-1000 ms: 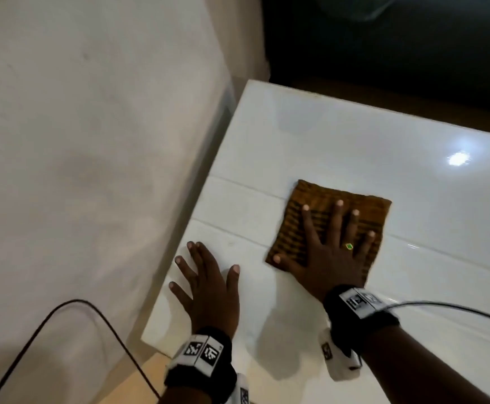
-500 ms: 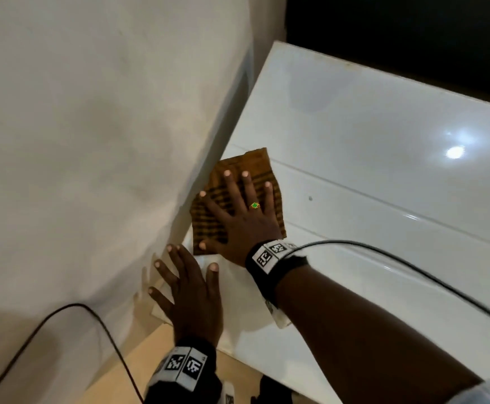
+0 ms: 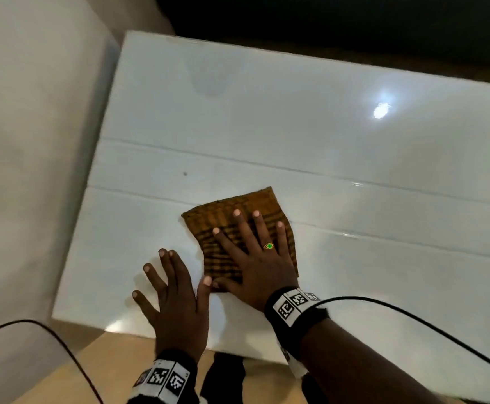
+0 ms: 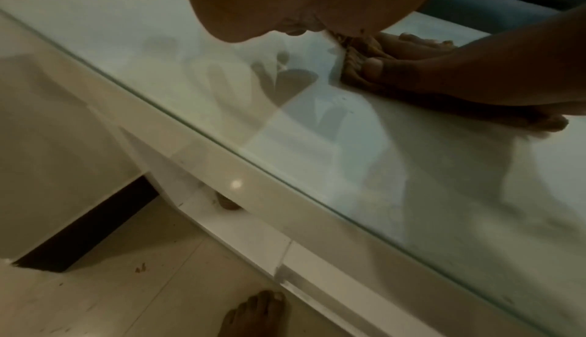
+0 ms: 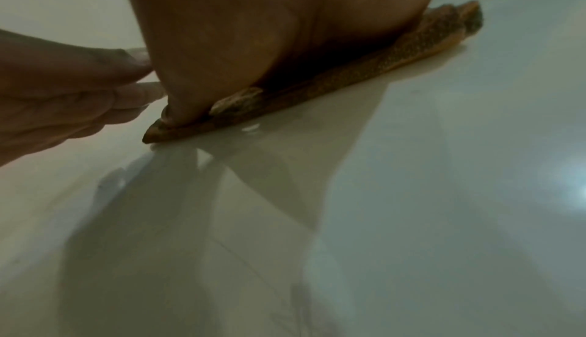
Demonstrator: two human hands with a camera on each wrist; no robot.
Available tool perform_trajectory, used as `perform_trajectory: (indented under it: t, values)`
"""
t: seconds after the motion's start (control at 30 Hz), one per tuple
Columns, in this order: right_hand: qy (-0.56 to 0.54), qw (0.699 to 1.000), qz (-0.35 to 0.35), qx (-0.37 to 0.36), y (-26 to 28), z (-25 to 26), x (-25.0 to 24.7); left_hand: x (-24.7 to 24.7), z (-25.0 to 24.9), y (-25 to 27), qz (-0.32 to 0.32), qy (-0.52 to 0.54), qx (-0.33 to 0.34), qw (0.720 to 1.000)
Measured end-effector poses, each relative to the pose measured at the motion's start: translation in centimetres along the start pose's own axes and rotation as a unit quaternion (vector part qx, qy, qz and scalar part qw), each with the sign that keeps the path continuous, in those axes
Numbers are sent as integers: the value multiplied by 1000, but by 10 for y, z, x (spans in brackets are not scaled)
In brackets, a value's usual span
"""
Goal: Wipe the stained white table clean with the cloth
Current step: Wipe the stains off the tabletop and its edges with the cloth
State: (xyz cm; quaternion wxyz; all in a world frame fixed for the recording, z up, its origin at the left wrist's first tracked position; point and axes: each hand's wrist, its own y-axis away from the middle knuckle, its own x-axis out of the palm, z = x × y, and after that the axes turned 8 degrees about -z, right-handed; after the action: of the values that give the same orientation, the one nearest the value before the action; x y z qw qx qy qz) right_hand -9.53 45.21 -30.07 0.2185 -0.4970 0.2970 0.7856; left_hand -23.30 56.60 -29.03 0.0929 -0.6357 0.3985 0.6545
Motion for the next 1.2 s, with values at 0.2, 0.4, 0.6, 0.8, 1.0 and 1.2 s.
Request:
perform_trajectory:
  t: [0.2, 0.4, 0.6, 0.8, 1.0, 1.2]
  values:
    - [-8, 993, -24, 115, 94, -110, -17, 27, -87, 46, 35, -19, 101, 994]
    - [-6, 962, -35, 271, 187, -227, -36, 45, -138, 69, 38, -22, 121, 992]
    - [-27, 920, -31, 389, 262, -318, -53, 46, -147, 68, 32, -52, 124, 990]
    - [-38, 906, -36, 420, 274, -292, -41, 36, -121, 53, 21, -30, 92, 995]
    - [-33, 932, -15, 360, 234, -203, -17, 11, -43, 26, 1, -22, 37, 999]
    - [-26, 962, -12, 272, 160, -71, 14, -18, 46, -1, -17, 19, -59, 998]
